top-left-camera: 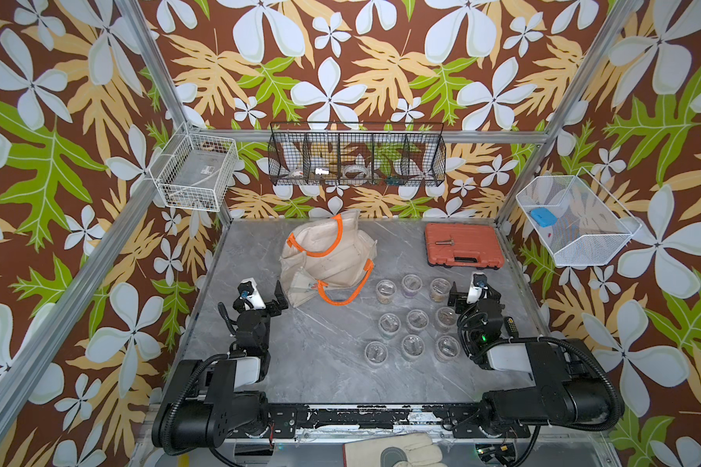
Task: Take out the seed jars from the canvas bag
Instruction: Reset both arms
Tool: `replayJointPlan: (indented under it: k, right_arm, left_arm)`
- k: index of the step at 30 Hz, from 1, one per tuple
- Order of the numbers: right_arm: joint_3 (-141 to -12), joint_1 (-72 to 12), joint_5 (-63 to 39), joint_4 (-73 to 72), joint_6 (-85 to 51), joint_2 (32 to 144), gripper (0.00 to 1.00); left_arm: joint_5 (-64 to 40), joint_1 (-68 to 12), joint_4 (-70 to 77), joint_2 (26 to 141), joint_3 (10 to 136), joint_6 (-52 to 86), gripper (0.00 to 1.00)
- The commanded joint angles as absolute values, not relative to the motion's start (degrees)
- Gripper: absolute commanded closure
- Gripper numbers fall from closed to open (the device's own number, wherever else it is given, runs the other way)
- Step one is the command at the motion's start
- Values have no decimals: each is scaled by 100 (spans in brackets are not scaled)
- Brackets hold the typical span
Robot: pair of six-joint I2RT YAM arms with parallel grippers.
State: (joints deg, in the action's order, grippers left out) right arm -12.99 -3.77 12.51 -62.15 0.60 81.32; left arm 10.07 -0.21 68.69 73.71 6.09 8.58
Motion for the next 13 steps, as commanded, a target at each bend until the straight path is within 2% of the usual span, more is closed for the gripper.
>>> replayJointPlan:
  k: [1, 13]
  right_arm:
    - [-1369, -334, 981, -6117, 35, 8148, 0]
    - [-1155, -348, 1152, -6635, 9, 8302, 0]
  left_arm:
    - [958, -18, 7205, 7386, 632, 806, 0]
    - [968, -18, 7185, 7392, 646, 809, 0]
